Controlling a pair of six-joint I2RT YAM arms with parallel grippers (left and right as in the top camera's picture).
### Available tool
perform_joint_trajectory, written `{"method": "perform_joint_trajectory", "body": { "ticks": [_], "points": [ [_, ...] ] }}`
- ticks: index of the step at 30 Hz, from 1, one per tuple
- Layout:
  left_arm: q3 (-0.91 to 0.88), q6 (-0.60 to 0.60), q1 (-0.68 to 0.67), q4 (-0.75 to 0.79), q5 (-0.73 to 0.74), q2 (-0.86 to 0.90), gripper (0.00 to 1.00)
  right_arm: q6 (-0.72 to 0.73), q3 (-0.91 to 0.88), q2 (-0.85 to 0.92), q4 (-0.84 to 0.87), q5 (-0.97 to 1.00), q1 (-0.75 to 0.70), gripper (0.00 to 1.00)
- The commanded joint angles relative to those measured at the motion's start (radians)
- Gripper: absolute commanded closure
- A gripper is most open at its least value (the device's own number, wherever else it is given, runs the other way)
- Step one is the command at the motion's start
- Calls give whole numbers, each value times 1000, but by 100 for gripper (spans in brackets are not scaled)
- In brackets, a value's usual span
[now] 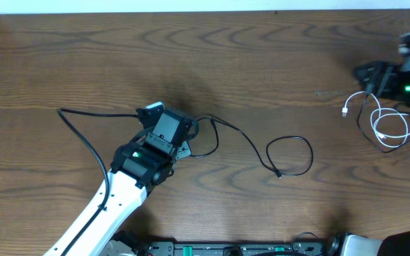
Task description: Untangle cables
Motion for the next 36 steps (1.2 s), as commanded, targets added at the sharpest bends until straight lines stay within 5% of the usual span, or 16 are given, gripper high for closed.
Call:
{"method": "perform_joint_trajectory", "body": {
  "ticks": [1,8,14,20,25,27,29,36],
  "points": [
    [4,43,5,-14,-60,20,53,-113,-22,20,-78,108,121,30],
    [4,42,5,-61,-91,21,53,-28,-76,137,-291,208,343,34],
    [4,42,5,-61,-90,21,53,474,-243,201,-278,527,460,28],
    [4,42,5,-61,-87,21,53,724,-492,178,-66,505,510,24],
    [4,42,5,-61,-83,21,53,783,-621,178,134,419,510,38],
    [4,42,5,-61,-83,21,53,782,-633,178,178,400,510,61],
    [4,42,5,-61,-83,21,53,767,-632,173,219,390,509,95],
    [4,42,5,-61,-82,21,53,573,-524,80,301,326,447,99]
  ]
}}
